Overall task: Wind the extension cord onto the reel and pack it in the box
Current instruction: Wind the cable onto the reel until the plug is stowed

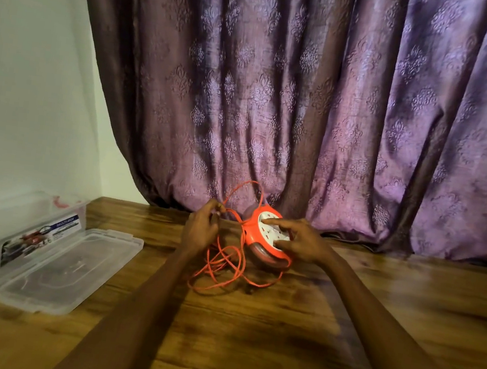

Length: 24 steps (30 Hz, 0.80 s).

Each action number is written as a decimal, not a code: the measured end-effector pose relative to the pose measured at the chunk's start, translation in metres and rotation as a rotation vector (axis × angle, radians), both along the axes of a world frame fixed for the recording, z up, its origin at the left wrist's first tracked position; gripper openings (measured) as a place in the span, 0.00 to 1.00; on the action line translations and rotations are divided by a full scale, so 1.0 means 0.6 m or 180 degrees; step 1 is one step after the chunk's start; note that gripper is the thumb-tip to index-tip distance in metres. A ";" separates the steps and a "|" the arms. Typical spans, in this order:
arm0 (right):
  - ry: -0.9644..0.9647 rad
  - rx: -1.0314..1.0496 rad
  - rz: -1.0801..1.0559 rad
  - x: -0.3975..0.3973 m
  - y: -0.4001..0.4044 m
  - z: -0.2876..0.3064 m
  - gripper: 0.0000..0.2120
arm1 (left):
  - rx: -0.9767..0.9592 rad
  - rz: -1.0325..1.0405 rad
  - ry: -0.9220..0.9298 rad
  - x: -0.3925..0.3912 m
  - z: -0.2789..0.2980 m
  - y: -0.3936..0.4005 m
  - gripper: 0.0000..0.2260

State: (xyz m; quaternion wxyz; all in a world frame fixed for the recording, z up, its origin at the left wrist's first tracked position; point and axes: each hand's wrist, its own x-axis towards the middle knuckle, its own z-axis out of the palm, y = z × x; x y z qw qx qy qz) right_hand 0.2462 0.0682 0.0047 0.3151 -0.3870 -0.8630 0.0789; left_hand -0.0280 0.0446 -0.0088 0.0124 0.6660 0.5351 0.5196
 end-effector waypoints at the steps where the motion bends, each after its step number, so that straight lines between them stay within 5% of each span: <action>1: -0.0032 -0.0025 -0.0064 0.000 -0.003 0.001 0.29 | 0.0037 -0.0073 0.0038 -0.001 0.000 -0.001 0.07; 12: -0.0499 -0.0296 -0.0275 -0.012 0.010 -0.002 0.33 | -0.0078 -0.0958 0.0853 -0.005 0.023 0.012 0.13; 15: -0.0180 -0.0380 -0.0439 -0.023 -0.013 0.002 0.38 | 0.0099 -0.0597 0.0855 -0.006 0.028 0.029 0.12; 24: 0.0183 -0.0102 -0.0304 -0.023 -0.021 -0.013 0.36 | -0.0865 -0.1247 -0.0622 0.021 0.053 0.017 0.08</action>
